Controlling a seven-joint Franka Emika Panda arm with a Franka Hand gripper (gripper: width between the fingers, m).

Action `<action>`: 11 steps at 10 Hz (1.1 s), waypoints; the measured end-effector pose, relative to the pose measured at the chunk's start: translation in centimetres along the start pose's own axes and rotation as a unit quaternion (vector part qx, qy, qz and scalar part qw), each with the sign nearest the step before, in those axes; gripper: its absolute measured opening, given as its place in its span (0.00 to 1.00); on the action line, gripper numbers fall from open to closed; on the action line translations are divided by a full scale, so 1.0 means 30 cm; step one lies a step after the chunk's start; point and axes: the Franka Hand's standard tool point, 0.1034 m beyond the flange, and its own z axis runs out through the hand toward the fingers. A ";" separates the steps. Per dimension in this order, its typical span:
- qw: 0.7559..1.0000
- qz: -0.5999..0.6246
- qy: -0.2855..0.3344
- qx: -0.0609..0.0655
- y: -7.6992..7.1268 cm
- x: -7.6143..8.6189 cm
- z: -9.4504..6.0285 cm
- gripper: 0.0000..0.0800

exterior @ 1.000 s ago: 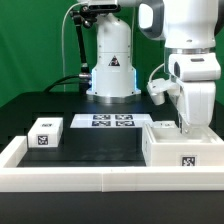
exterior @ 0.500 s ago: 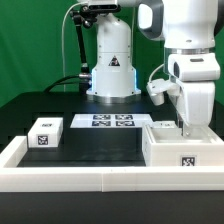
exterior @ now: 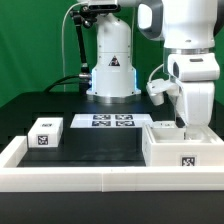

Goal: Assemble cabinet

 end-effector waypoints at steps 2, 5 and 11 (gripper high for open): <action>1.000 0.000 0.000 0.000 0.000 -0.001 0.000 1.00; 1.000 0.003 -0.003 -0.003 -0.015 0.009 -0.044 1.00; 1.000 0.001 0.002 -0.025 -0.100 0.068 -0.137 1.00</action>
Offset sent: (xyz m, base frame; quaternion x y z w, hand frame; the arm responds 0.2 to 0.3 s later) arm -0.0116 -0.0002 0.0129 -0.0115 -0.0039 -0.0035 0.9999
